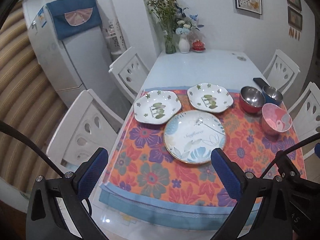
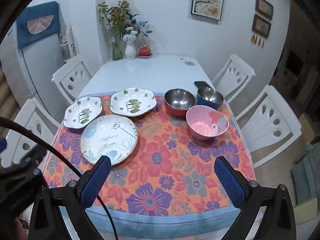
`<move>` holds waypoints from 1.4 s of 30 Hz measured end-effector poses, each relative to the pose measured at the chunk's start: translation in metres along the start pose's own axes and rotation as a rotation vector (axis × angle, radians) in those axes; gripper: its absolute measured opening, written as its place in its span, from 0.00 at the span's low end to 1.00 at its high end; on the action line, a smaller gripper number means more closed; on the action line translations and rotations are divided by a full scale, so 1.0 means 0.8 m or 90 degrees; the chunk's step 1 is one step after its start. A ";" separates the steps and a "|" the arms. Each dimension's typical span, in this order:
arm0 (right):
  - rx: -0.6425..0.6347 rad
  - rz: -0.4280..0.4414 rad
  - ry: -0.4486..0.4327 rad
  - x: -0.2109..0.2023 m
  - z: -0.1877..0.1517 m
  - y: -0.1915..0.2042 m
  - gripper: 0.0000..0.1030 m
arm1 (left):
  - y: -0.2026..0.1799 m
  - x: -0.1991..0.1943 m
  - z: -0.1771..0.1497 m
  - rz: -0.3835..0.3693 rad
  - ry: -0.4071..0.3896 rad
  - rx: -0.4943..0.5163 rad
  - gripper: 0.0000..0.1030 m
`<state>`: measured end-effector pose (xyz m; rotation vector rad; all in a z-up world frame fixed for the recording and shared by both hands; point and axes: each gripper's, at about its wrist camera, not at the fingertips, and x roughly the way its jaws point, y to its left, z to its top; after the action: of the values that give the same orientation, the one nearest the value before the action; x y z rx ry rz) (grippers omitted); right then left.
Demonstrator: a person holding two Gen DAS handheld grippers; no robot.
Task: Organize plates and bowls
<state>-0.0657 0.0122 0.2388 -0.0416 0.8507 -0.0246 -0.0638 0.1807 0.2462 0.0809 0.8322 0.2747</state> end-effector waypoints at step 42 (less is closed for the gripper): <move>0.047 -0.102 0.002 0.070 0.028 0.056 1.00 | 0.055 0.135 0.046 -0.073 0.059 -0.013 0.99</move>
<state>-0.0118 0.0556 0.2093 -0.0393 0.8468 -0.2061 0.0231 0.2534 0.2010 0.0011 0.9219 0.1798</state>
